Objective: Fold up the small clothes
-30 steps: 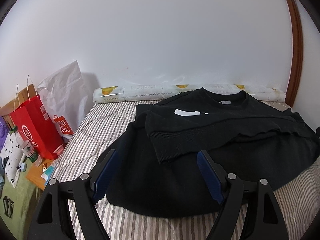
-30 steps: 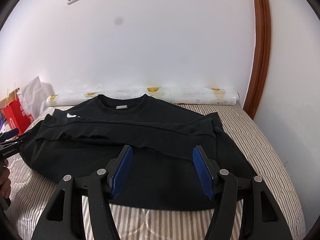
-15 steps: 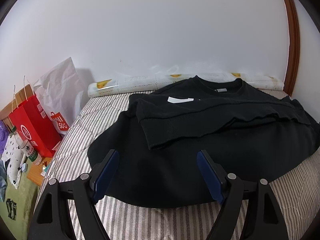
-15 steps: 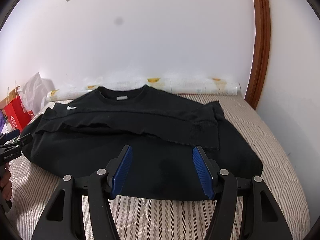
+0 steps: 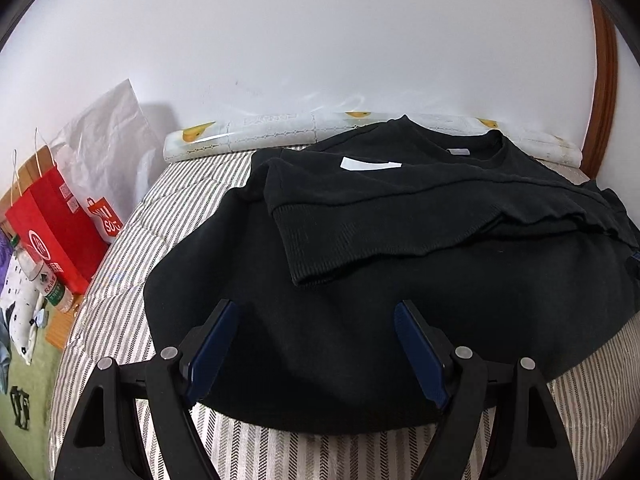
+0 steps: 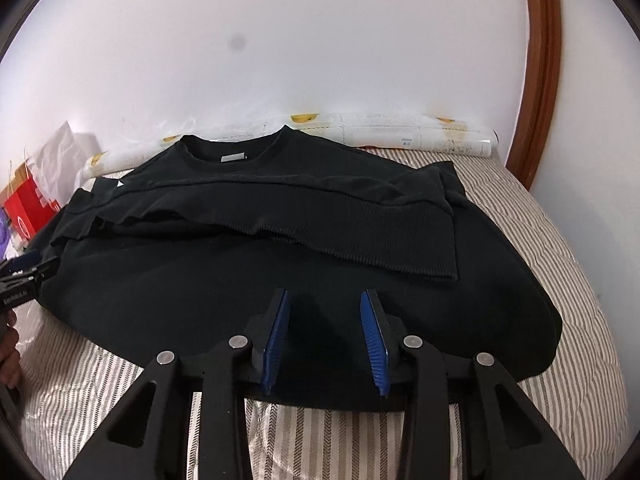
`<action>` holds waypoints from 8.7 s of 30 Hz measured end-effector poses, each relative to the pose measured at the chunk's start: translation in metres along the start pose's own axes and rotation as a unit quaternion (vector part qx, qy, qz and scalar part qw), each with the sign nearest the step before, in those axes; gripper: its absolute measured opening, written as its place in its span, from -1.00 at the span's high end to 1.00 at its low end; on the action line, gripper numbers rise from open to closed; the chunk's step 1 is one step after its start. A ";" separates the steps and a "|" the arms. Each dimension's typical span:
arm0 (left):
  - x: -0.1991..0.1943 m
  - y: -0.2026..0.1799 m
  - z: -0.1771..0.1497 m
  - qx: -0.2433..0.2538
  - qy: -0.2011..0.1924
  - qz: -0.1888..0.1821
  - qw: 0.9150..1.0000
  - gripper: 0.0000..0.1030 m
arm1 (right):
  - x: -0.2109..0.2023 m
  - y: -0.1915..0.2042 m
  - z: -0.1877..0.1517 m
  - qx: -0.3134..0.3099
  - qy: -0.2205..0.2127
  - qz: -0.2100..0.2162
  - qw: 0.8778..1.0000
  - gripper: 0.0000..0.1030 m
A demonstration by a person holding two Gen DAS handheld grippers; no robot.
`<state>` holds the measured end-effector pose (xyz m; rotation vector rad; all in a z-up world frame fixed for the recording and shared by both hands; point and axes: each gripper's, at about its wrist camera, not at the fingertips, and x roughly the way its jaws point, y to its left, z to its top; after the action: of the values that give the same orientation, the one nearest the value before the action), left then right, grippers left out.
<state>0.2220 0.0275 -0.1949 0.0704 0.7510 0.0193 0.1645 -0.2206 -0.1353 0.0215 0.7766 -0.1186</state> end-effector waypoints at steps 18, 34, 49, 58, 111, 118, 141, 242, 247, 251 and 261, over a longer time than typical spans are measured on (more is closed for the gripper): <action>0.016 0.002 0.011 0.003 0.021 -0.019 1.000 -0.54 | 0.031 0.005 0.016 0.007 0.031 0.006 0.999 0.29; 0.062 -0.010 0.074 0.015 0.033 -0.044 0.998 -0.58 | 0.087 0.001 0.089 0.016 0.060 -0.023 0.998 0.40; 0.096 0.008 0.114 -0.032 0.012 -0.016 0.999 -0.54 | 0.123 -0.055 0.116 0.035 0.042 -0.057 0.997 0.24; 0.093 0.011 0.101 -0.034 0.035 -0.009 0.999 -0.54 | 0.128 -0.060 0.108 0.044 0.064 -0.097 0.992 0.28; 0.023 0.059 -0.015 -0.075 0.049 -0.075 0.993 -0.01 | 0.009 -0.109 -0.003 0.108 0.044 -0.033 0.993 -0.26; 0.005 0.059 -0.020 -0.071 0.032 -0.071 0.994 0.54 | 0.002 -0.101 -0.010 0.090 0.035 -0.045 0.994 0.62; -0.087 0.055 -0.103 -0.071 0.022 -0.077 0.994 0.57 | -0.102 -0.097 -0.073 0.089 0.016 -0.051 0.995 0.66; -0.133 0.173 -0.079 -0.133 -0.008 -0.001 0.991 -0.29 | -0.067 0.316 -0.013 -0.162 0.069 0.155 0.972 -0.05; -0.138 0.185 -0.095 -0.143 -0.009 -0.010 0.990 -0.29 | -0.073 0.364 -0.059 -0.228 0.082 0.180 0.954 -0.05; -0.134 0.188 -0.106 -0.146 -0.007 -0.021 0.989 -0.29 | -0.076 0.390 -0.089 -0.291 0.080 0.161 0.940 -0.05; -0.111 0.194 -0.114 -0.159 0.013 -0.026 0.987 -0.29 | -0.055 0.408 -0.097 -0.329 0.032 0.092 0.939 -0.05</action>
<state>0.0647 0.2229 -0.1888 -0.2544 0.7669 0.0907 0.1046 0.1965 -0.1763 -0.5403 0.8443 0.3262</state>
